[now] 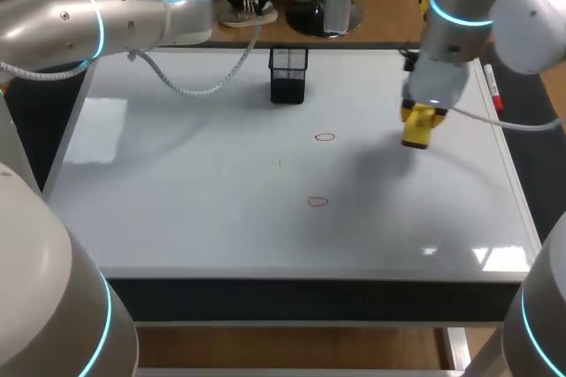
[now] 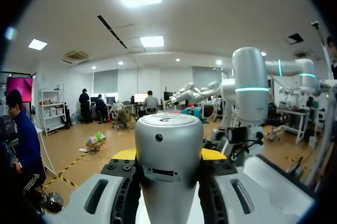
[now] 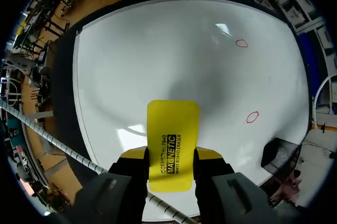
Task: Pick up the inspection probe, press it on each red-marked spot on the whiteboard one by one, put down the probe, pick up the eraser, and wipe off all the red marks.
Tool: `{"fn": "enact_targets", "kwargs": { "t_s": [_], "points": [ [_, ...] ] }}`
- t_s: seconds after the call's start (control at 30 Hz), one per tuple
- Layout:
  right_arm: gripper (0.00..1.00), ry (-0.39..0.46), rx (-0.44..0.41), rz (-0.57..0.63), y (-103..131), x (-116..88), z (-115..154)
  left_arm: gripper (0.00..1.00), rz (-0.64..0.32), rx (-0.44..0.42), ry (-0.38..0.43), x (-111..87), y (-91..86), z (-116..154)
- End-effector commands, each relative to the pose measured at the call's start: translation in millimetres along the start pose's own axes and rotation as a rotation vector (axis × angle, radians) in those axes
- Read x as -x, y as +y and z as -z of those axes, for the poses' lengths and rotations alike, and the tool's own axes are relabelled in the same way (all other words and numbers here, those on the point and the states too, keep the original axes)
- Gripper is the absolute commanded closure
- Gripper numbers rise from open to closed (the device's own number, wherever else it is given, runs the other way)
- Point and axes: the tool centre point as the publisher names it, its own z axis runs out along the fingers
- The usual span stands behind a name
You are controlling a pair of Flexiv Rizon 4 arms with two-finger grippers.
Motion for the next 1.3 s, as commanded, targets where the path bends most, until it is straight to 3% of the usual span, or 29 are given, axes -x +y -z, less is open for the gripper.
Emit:
{"fn": "enact_targets", "kwargs": {
  "t_s": [0.03, 0.27, 0.57, 0.93, 1.3],
  "points": [
    [1.00, 0.031, 0.010, 0.055, -2, 41, -7, 1.00, 0.001, 0.002, 0.003, 1.1, -1.4, 0],
    [1.00, 0.033, 0.013, 0.179, 7, 93, -10, 1.00, 0.001, 0.002, 0.003, 1.1, -1.4, 0],
    [1.00, 0.022, 0.008, 0.276, 21, 142, -14, 1.00, 0.001, 0.002, 0.003, 1.1, -1.4, 0],
    [1.00, 0.002, 0.017, 0.315, 36, 178, -26, 1.00, 0.001, 0.002, 0.003, 1.1, -1.4, 0],
    [1.00, 0.003, 0.044, 0.331, 34, 188, -43, 1.00, 0.001, 0.002, 0.003, 1.1, -1.4, 0]
  ]
}}
